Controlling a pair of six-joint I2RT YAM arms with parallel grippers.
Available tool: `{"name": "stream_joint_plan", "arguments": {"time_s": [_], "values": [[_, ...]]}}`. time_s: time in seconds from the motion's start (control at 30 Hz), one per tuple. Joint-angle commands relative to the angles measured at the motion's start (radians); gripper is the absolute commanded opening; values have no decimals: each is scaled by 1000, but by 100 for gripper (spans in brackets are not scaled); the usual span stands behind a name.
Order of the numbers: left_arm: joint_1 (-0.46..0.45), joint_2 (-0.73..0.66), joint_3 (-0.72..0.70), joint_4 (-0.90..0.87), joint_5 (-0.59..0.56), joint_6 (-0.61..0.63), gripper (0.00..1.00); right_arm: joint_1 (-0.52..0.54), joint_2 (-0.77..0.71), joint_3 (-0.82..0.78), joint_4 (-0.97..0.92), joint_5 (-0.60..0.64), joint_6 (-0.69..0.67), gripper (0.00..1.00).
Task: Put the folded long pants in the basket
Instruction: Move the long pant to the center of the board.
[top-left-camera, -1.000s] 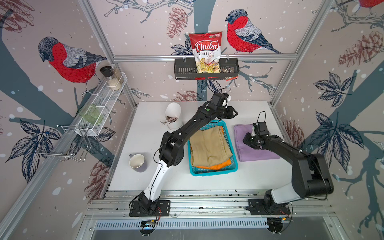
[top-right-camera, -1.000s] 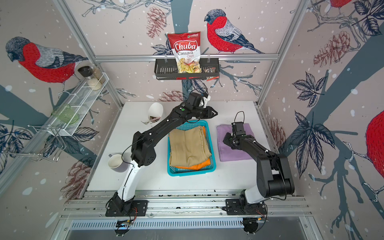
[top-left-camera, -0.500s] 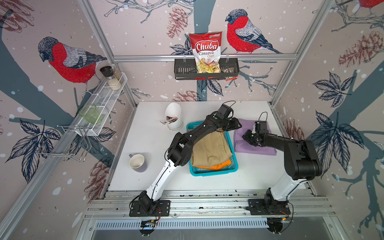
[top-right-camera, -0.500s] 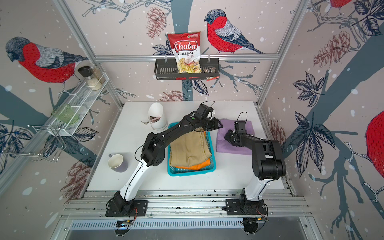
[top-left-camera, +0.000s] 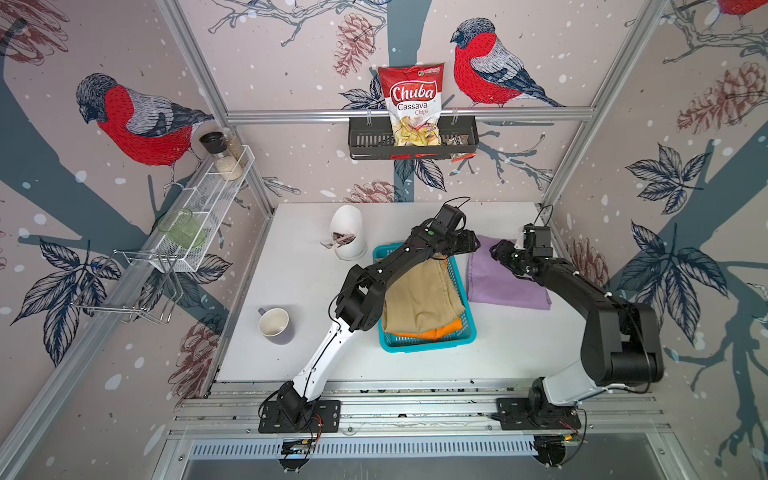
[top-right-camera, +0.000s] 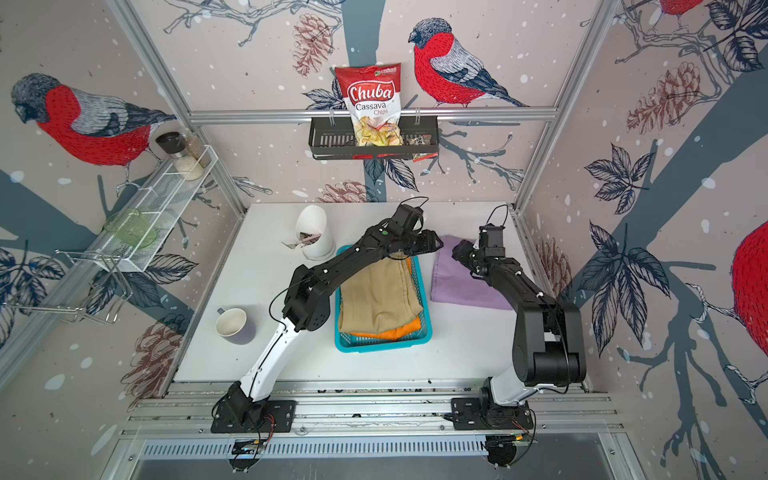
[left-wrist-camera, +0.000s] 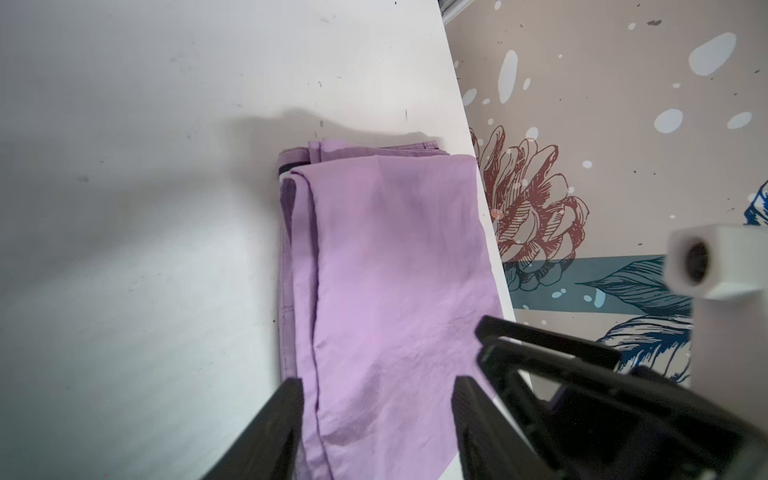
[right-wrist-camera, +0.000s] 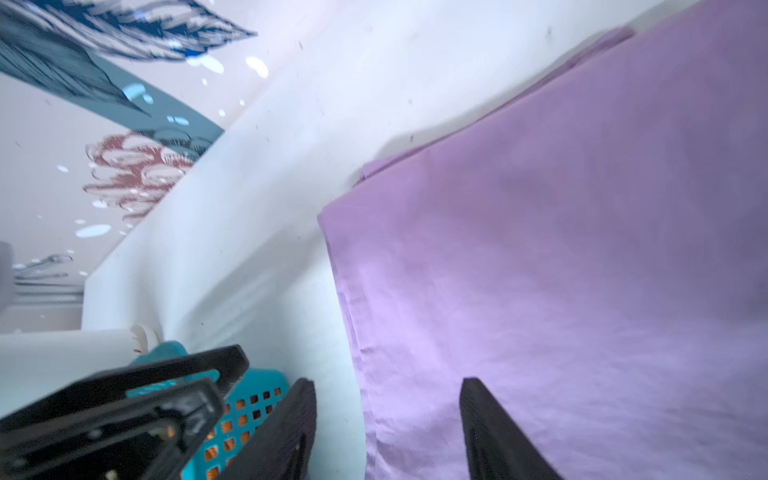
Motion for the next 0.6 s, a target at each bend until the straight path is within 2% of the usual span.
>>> {"name": "stream_joint_plan", "arguments": {"time_s": [0.0, 0.1, 0.2, 0.37, 0.57], "values": [[-9, 22, 16, -91, -51, 9, 64, -72, -9, 7, -69, 18, -46, 70], [-15, 44, 33, -85, -45, -9, 65, -173, -8, -21, -62, -11, -51, 78], [-21, 64, 51, -100, -55, -6, 65, -271, -6, -60, -37, -33, -45, 92], [-22, 66, 43, -208, -128, 47, 65, -379, 10, -104, -6, -103, -31, 95], [-20, -42, -124, -225, -259, 127, 65, -388, 45, -101, -8, -84, -39, 96]]}}
